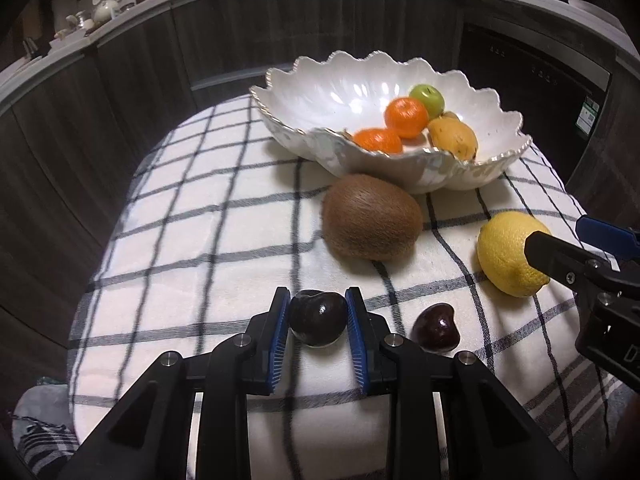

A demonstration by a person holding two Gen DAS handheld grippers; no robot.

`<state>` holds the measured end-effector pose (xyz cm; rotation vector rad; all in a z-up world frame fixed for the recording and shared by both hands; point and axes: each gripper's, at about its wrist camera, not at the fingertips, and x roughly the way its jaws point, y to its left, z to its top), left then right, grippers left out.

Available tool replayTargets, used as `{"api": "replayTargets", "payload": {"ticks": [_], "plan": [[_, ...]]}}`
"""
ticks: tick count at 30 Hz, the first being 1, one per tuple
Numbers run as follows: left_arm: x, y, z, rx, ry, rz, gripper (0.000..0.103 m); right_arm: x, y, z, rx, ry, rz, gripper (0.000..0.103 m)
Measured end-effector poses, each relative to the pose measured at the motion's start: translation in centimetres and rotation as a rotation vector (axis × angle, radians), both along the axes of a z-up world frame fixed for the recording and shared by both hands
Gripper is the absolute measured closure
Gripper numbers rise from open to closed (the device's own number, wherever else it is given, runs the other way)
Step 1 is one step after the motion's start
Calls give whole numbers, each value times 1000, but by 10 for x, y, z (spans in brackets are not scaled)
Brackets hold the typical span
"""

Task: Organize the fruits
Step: 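Grasp a dark plum with the left tool while the right tool grasps the other plum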

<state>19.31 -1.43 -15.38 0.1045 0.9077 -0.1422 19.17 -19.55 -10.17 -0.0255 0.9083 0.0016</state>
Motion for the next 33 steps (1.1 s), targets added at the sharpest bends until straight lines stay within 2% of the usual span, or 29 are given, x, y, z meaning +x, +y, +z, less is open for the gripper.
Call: {"api": "replayTargets", "payload": {"ticks": [10, 15, 19, 25, 27, 29, 33], "plan": [[-21, 37, 9, 25, -8, 91, 75, -6, 34, 5, -5, -20, 92, 37], [-29, 56, 12, 9, -16, 143, 75, -8, 54, 3, -18, -23, 136, 37], [-29, 70, 15, -13, -18, 177, 75, -9, 69, -6, -25, -17, 170, 37], [-28, 78, 15, -37, -18, 196, 75, -4, 74, -31, -1, 43, 173, 38], [-28, 78, 15, -41, -20, 194, 75, -3, 72, -36, 1, 56, 165, 40], [-27, 77, 15, -45, -18, 192, 75, -1, 71, -40, 9, 71, 167, 50], [-28, 78, 15, -48, -18, 191, 75, 2, 71, -47, 23, 95, 164, 56]]}}
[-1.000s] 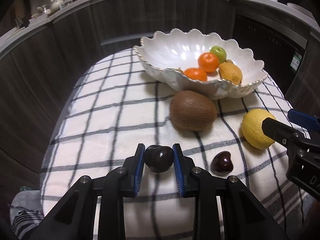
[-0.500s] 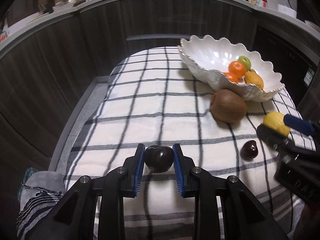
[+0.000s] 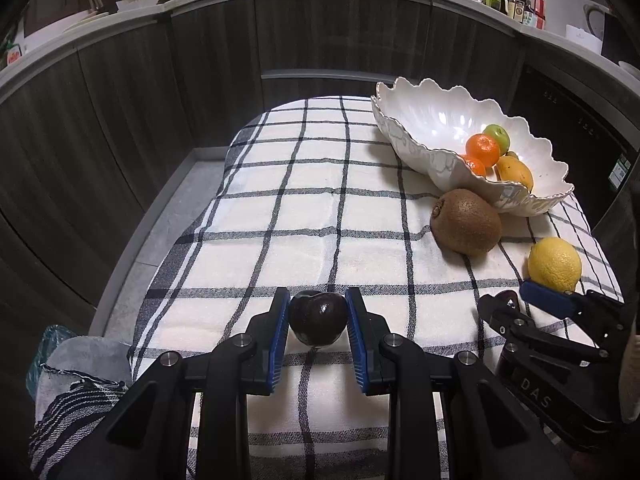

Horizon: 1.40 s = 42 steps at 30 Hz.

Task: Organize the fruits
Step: 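Grasp a dark plum with the left tool while the right tool grasps the other plum, then carry both held plums over the white bowl with both tools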

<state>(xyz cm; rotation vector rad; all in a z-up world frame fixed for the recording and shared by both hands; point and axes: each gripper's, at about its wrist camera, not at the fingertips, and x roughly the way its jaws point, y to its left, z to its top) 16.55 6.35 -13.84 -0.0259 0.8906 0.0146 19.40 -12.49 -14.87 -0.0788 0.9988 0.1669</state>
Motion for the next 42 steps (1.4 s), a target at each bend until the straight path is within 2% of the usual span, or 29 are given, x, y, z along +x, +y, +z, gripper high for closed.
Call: {"api": "replayTargets", "payload": {"ticks": [6, 8, 15, 22, 28, 35, 42], "plan": [[0, 0, 0, -1, 0, 2, 75, 0, 4, -6, -6, 8, 18, 67], [0, 0, 0, 0, -1, 1, 75, 0, 6, -5, -1, 6, 28, 74], [-1, -2, 1, 5, -4, -3, 75, -2, 4, 4, 13, -20, 32, 74], [1, -12, 8, 19, -24, -27, 75, -2, -1, 29, 32, -71, 31, 74], [8, -31, 25, 13, -63, -75, 75, 4, -17, 55, 46, -114, -1, 74], [33, -59, 47, -13, -114, -141, 75, 24, -47, 82, 44, -169, -63, 74], [76, -89, 62, -47, -152, -205, 75, 50, -71, 95, 31, -188, -91, 74]]}}
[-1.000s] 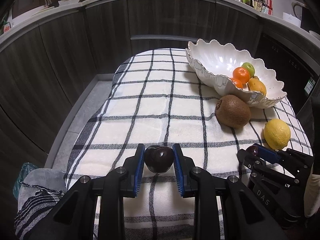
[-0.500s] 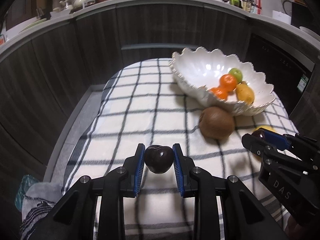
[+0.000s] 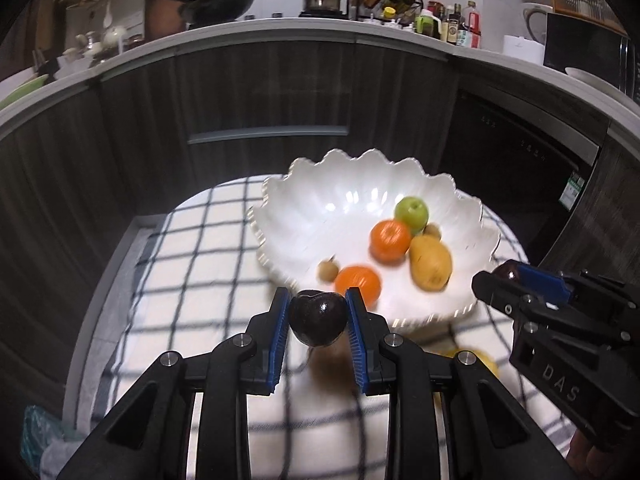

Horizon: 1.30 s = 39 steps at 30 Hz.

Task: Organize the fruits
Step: 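Carry both held plums over the white bowl with both tools, then open both tools to drop the plums into the bowl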

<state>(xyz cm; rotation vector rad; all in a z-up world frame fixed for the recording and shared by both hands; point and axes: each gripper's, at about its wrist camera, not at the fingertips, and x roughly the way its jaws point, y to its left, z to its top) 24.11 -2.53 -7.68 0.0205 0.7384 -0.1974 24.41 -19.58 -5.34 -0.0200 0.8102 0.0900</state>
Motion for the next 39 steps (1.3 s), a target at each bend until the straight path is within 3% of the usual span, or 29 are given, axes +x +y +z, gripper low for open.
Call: {"api": "replayTargets", "payload": {"ticks": [9, 24, 27, 30, 32, 34, 39], "plan": [[44, -12, -6, -8, 52, -23, 75, 35, -4, -10, 15, 74, 6, 74], [75, -18, -22, 1, 119, -48, 75, 64, -6, -27, 12, 171, 23, 74], [74, -18, -19, 10, 112, -46, 65, 66, -8, -26, 18, 173, 16, 74], [74, -16, -17, 22, 103, -31, 53, 66, -10, -25, 19, 172, 5, 65], [74, -13, -16, 27, 107, -17, 50, 65, -12, -23, 12, 160, -19, 45], [73, -10, -14, 33, 103, -3, 46, 63, -14, -18, -8, 139, -48, 35], [64, -4, 0, 64, 61, 41, 30, 57, -21, -5, -41, 108, -97, 31]]}}
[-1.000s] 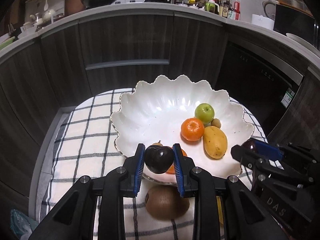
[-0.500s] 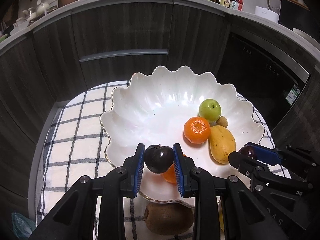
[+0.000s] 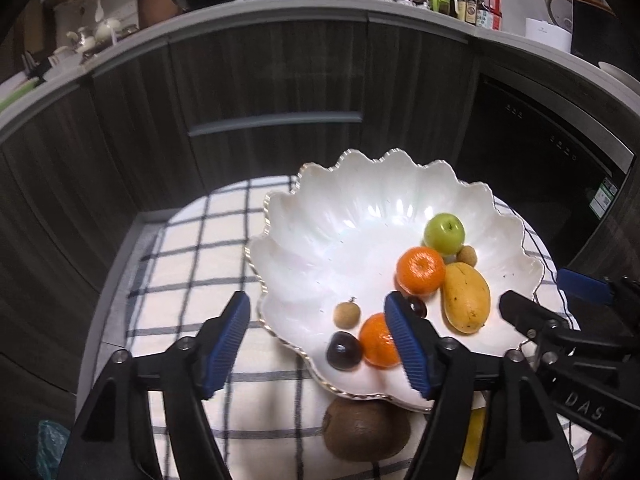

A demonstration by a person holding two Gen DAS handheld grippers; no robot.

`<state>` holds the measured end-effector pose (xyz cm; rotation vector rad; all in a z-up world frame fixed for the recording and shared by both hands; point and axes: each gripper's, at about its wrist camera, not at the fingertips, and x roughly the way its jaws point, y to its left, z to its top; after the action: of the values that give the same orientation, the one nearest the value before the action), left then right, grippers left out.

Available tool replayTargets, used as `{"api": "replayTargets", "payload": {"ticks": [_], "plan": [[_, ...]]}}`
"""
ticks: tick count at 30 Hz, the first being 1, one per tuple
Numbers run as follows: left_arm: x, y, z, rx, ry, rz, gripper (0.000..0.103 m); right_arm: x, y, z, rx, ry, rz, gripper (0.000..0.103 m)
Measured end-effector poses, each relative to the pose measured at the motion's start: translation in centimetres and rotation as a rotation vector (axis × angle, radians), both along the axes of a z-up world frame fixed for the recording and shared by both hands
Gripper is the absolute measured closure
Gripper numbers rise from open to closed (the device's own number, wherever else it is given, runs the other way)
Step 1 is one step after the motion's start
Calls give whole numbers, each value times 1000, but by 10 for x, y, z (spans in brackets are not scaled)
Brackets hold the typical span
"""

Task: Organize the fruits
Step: 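Open both tools to drop the plums into the bowl, then withdraw both tools from the bowl toward the kiwi and lemon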

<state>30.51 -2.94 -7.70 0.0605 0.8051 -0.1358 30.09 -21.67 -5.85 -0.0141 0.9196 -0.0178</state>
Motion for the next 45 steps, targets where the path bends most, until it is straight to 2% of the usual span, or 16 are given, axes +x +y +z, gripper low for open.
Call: {"api": "replayTargets", "payload": {"ticks": [4, 6, 16, 29, 34, 45], "plan": [[-10, 2, 13, 22, -40, 29, 15, -10, -3, 13, -19, -28, -25, 31], [-16, 1, 18, 37, -54, 44, 12, -17, -4, 18, -29, -43, -33, 31], [-52, -3, 16, 45, -65, 36, 10, -54, -13, 26, -29, -75, -82, 31], [-80, -10, -11, 50, -59, -29, 5, -87, -14, -1, -35, -45, -94, 31], [-80, -13, -27, 47, -43, -61, 5, -92, -16, -15, -47, -31, -105, 31], [-66, -24, -64, 73, -2, -130, 5, -90, -27, -46, -20, 32, -207, 31]]}}
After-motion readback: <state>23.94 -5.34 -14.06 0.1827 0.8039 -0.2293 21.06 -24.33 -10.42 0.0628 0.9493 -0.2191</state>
